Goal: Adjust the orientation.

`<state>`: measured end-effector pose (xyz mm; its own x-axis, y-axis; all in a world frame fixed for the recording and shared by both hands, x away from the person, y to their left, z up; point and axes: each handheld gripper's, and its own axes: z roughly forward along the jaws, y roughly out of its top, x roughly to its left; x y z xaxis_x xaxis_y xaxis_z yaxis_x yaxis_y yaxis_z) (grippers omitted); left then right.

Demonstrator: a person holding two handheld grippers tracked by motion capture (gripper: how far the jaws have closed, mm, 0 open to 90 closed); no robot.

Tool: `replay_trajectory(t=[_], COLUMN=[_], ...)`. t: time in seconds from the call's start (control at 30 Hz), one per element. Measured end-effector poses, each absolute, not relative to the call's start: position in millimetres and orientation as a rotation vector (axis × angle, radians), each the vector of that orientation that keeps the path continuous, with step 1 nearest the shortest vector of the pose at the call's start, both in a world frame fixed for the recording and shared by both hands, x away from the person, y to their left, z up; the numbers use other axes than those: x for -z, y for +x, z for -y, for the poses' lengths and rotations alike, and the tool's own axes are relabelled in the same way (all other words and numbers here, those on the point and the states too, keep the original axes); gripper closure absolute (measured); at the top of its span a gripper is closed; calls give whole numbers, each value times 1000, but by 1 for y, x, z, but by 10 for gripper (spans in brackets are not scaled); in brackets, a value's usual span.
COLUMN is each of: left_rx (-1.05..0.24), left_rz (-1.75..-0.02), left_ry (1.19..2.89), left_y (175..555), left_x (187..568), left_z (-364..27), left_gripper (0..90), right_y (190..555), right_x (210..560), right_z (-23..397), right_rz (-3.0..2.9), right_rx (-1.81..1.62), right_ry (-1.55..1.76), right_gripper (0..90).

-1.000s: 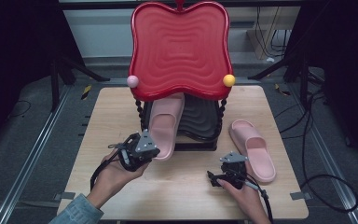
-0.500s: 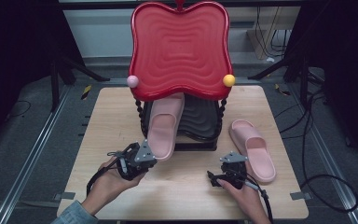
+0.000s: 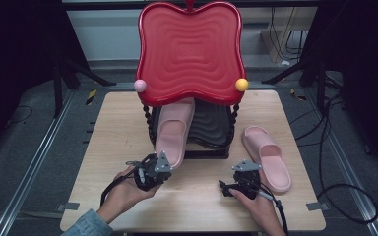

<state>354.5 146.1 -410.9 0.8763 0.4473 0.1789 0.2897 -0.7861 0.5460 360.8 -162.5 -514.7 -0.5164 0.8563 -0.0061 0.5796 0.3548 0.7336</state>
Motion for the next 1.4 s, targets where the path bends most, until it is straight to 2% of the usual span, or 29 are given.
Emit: replay_trajectory(t=[0.33, 0.77, 1.07, 1.4], left_rx=[-430, -457, -469, -490], left_rz=[-551, -630, -610, -624], left_ry=[2505, 2442, 2434, 2417], left_y=[363, 391, 383, 390], left_x=[411, 403, 395, 391], left_z=[-142, -140, -142, -138], left_gripper=[900, 900, 900, 900], right_y=[361, 361, 361, 361], right_x=[515, 515, 515, 515], right_z=[163, 163, 163, 163], right_rz=[-2233, -2234, -2234, -2233], right_rx=[-971, -969, -970, -969], right_ry=[1257, 1254, 1254, 1254], right_gripper=[51, 51, 51, 51])
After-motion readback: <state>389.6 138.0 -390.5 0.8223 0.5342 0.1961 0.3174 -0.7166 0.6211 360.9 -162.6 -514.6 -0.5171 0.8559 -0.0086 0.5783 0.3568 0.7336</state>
